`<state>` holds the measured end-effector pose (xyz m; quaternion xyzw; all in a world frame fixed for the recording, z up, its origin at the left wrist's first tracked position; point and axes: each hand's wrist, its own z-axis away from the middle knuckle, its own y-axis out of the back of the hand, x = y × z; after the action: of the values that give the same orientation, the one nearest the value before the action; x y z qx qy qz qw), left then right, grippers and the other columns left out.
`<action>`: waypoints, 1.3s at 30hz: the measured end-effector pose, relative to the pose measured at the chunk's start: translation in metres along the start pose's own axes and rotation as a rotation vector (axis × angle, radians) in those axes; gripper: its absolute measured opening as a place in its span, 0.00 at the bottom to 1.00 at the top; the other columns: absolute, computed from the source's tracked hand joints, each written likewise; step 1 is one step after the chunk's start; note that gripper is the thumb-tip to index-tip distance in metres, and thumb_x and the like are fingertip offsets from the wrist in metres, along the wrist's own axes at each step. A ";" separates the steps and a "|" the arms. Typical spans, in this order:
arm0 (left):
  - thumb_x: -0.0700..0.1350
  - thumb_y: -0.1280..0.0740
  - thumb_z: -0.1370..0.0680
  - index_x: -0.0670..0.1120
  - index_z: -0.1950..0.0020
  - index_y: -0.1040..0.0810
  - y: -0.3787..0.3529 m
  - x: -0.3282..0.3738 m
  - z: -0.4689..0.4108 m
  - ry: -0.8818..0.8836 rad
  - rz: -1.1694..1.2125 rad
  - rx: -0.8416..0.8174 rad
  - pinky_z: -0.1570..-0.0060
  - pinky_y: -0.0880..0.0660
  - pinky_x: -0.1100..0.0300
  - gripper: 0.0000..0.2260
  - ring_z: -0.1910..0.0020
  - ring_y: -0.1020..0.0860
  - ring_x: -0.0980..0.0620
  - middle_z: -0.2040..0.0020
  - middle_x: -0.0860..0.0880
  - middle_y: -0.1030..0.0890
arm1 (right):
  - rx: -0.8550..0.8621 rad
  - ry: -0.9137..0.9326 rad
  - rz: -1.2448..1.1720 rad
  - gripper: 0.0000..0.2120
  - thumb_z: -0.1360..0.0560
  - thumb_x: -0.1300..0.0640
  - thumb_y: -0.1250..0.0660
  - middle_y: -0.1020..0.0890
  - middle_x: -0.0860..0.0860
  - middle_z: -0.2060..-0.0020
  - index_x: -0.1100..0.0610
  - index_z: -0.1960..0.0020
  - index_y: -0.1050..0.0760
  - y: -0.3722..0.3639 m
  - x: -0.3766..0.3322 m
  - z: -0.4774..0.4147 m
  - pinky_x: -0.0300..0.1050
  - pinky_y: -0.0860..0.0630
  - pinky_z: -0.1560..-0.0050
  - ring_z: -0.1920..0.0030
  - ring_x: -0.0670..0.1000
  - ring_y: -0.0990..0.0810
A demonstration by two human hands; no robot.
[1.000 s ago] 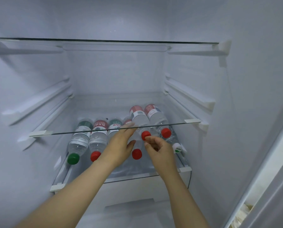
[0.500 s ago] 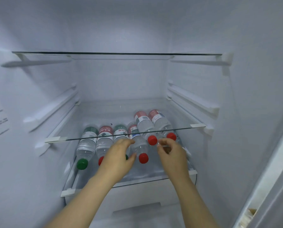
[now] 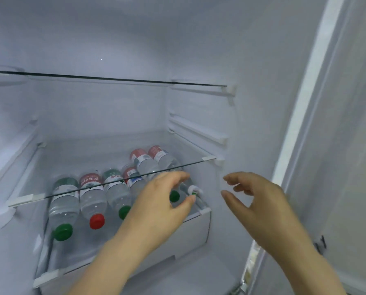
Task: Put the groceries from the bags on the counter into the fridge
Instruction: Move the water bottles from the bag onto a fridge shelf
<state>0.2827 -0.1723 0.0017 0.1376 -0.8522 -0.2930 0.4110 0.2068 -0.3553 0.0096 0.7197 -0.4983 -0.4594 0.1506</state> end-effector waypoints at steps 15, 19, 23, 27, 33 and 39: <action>0.53 0.31 0.27 0.61 0.39 0.25 -0.084 0.167 0.015 -0.383 0.369 -0.287 0.44 0.30 0.74 0.17 0.45 0.27 0.70 0.44 0.67 0.24 | 0.394 -0.238 0.384 0.13 0.29 0.50 0.30 0.20 0.36 0.54 0.47 0.45 0.21 0.173 0.041 0.124 0.41 0.23 0.51 0.54 0.39 0.21; 0.52 0.30 0.27 0.59 0.39 0.24 -0.119 0.210 0.029 -0.478 0.429 -0.333 0.43 0.28 0.69 0.16 0.45 0.26 0.69 0.45 0.66 0.23 | 0.484 -0.310 0.469 0.12 0.30 0.52 0.29 0.19 0.38 0.55 0.49 0.47 0.20 0.211 0.054 0.163 0.43 0.22 0.53 0.56 0.41 0.20; 0.51 0.30 0.26 0.57 0.39 0.24 -0.153 0.245 0.047 -0.550 0.495 -0.417 0.41 0.26 0.64 0.16 0.44 0.25 0.66 0.43 0.63 0.23 | 0.531 -0.433 0.546 0.12 0.30 0.53 0.28 0.18 0.40 0.55 0.49 0.47 0.20 0.238 0.063 0.202 0.45 0.22 0.53 0.56 0.40 0.20; 0.53 0.30 0.27 0.58 0.38 0.24 -0.179 0.276 0.061 -0.620 0.588 -0.515 0.43 0.25 0.63 0.17 0.44 0.25 0.67 0.43 0.65 0.23 | 0.595 -0.575 0.643 0.13 0.30 0.52 0.27 0.19 0.40 0.54 0.50 0.45 0.20 0.264 0.064 0.237 0.44 0.23 0.52 0.54 0.42 0.20; 0.53 0.31 0.26 0.58 0.37 0.25 -0.209 0.315 0.086 -0.735 0.726 -0.714 0.44 0.26 0.68 0.18 0.43 0.27 0.69 0.42 0.65 0.23 | 0.689 -0.826 0.749 0.15 0.29 0.49 0.29 0.21 0.37 0.52 0.47 0.42 0.22 0.279 0.049 0.283 0.36 0.27 0.49 0.52 0.37 0.23; 0.52 0.31 0.25 0.57 0.36 0.26 -0.233 0.339 0.111 -0.872 0.840 -0.917 0.41 0.25 0.59 0.18 0.42 0.26 0.65 0.42 0.63 0.24 | 0.864 -1.081 0.859 0.13 0.29 0.51 0.29 0.19 0.38 0.52 0.47 0.44 0.20 0.265 0.006 0.324 0.34 0.29 0.49 0.51 0.38 0.22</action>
<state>-0.0169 -0.4750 0.0152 -0.5115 -0.7111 -0.4645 0.1300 -0.2094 -0.4038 0.0129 0.1390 -0.8681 -0.4127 -0.2385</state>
